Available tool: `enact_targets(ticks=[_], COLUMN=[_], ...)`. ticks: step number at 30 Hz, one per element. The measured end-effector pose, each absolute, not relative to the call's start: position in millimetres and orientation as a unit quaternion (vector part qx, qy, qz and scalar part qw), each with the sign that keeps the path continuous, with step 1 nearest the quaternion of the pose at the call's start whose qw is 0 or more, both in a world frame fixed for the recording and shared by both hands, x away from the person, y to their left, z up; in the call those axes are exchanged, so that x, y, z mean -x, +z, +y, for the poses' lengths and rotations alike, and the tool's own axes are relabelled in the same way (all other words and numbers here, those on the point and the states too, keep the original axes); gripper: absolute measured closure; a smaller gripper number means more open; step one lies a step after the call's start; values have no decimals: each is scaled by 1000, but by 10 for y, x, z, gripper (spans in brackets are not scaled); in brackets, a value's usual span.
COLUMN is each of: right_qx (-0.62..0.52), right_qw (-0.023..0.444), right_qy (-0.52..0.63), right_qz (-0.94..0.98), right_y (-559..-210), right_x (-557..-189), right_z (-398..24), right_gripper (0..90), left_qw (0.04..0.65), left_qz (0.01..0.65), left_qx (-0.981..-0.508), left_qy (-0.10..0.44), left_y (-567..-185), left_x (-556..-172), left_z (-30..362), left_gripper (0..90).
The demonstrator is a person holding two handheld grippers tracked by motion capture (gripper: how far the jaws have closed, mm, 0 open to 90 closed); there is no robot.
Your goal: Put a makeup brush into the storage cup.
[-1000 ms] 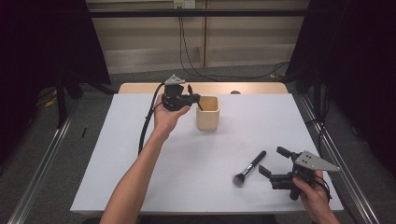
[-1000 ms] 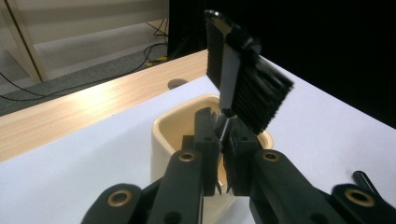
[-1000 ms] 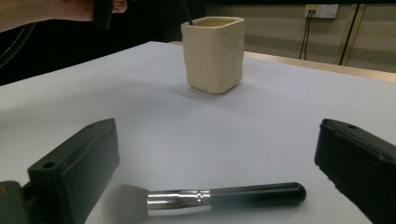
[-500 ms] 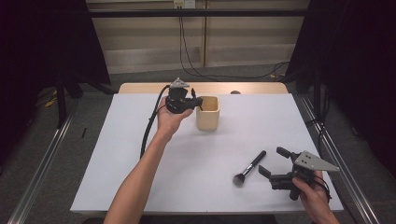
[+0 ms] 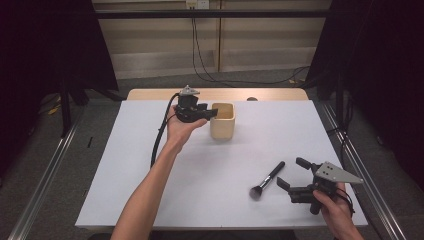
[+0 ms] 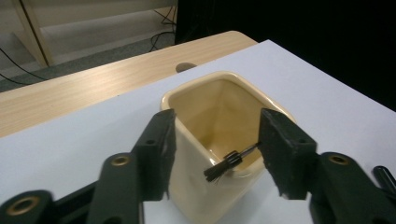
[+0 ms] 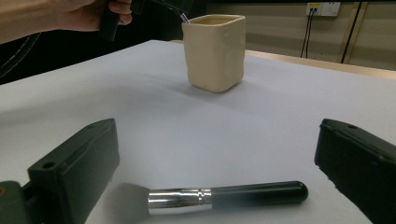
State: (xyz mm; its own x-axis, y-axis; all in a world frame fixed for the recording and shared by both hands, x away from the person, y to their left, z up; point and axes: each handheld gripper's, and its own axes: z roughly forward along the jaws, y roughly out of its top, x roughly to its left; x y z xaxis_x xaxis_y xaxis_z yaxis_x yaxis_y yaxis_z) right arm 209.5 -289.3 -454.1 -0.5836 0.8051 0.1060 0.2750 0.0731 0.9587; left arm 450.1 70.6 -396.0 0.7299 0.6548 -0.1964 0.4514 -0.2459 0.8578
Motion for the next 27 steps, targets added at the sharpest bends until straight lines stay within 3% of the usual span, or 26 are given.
enact_targets(ticks=[9,17,27], right_qx=[-389,-389,-390], right_qw=[237,237,239], right_qy=[558,558,556], right_qz=[694,694,695], right_y=[-4540,-4540,-4543], right_x=[-2095,-2098,-2105], right_z=[-2888,-2892,-2896], right_gripper=[0,0,0], left_qw=[517,522,529], left_qz=[349,332,342], left_qx=[-772,-775,-764], left_qy=[121,126,141], left_y=[-3924,-3926,-3918], left_x=[-4469,-4401,-4326], left_z=[741,782,1047], left_gripper=[126,31,23])
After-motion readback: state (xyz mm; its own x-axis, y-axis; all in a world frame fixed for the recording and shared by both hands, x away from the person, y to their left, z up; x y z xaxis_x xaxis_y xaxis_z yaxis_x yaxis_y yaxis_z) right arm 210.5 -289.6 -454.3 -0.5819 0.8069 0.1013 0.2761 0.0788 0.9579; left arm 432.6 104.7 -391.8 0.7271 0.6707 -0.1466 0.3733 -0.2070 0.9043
